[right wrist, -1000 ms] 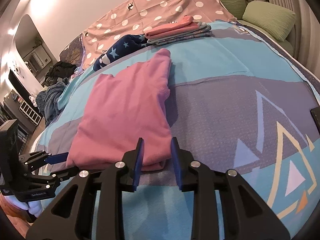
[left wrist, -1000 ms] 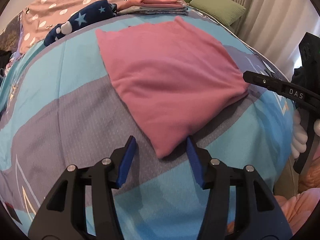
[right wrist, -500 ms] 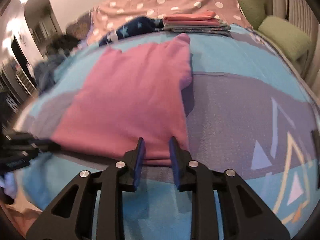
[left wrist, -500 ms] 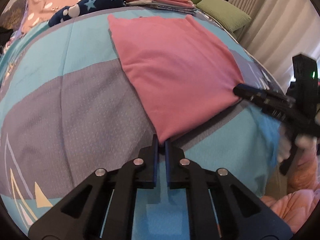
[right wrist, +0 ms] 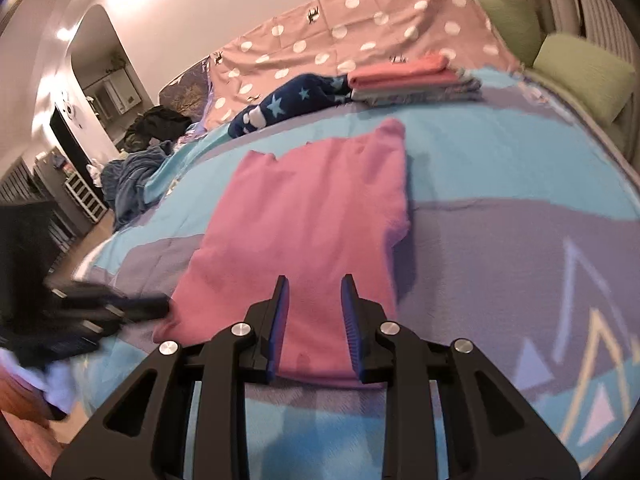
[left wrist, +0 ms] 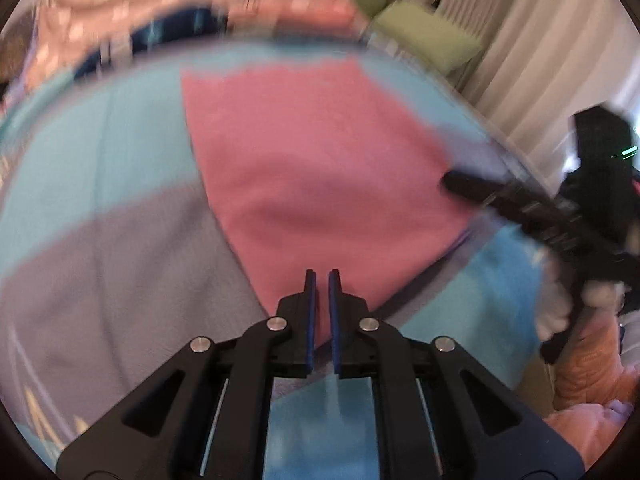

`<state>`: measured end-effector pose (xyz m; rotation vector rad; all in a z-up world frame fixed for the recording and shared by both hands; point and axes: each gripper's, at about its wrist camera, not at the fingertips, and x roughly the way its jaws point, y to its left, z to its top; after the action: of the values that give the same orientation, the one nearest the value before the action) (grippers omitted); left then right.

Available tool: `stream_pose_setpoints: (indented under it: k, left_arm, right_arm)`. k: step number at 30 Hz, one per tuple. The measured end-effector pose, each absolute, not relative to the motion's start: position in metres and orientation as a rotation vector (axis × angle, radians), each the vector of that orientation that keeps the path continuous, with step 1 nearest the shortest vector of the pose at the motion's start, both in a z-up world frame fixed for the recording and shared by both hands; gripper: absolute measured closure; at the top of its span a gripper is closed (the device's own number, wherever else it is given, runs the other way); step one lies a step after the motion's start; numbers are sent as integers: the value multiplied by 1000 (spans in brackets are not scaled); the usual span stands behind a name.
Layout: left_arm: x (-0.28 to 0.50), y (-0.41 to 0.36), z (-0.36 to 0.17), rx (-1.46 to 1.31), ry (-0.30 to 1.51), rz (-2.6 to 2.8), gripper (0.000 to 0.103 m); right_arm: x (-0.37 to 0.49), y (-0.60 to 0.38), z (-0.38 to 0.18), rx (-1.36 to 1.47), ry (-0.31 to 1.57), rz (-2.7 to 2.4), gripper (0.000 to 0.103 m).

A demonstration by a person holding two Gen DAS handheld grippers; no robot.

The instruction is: Fold small clothes

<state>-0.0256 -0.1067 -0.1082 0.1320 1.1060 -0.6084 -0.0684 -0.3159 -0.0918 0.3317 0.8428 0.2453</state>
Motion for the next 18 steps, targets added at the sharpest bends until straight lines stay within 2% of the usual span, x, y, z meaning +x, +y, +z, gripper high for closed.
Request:
stream_pose_setpoints:
  k: [3, 7, 9, 13, 18]
  left_arm:
    - [-26, -98, -111, 73, 1092, -635, 97]
    - [-26, -93, -96, 92, 1075, -619, 95]
    - [-24, -94, -87, 120, 1041, -598, 79]
    - [-3, -101, -72, 147, 980, -534, 74]
    - [28, -105, -73, 134, 995, -471, 65]
  right_arm:
    - [-64, -324, -111, 341, 880, 213, 77]
    - [-61, -325, -88, 323, 863, 236, 77]
    - [-58, -325, -73, 292, 824, 253, 76]
    - [-32, -325, -56, 245, 789, 253, 76]
    - [0, -328, -57, 232, 812, 270, 76]
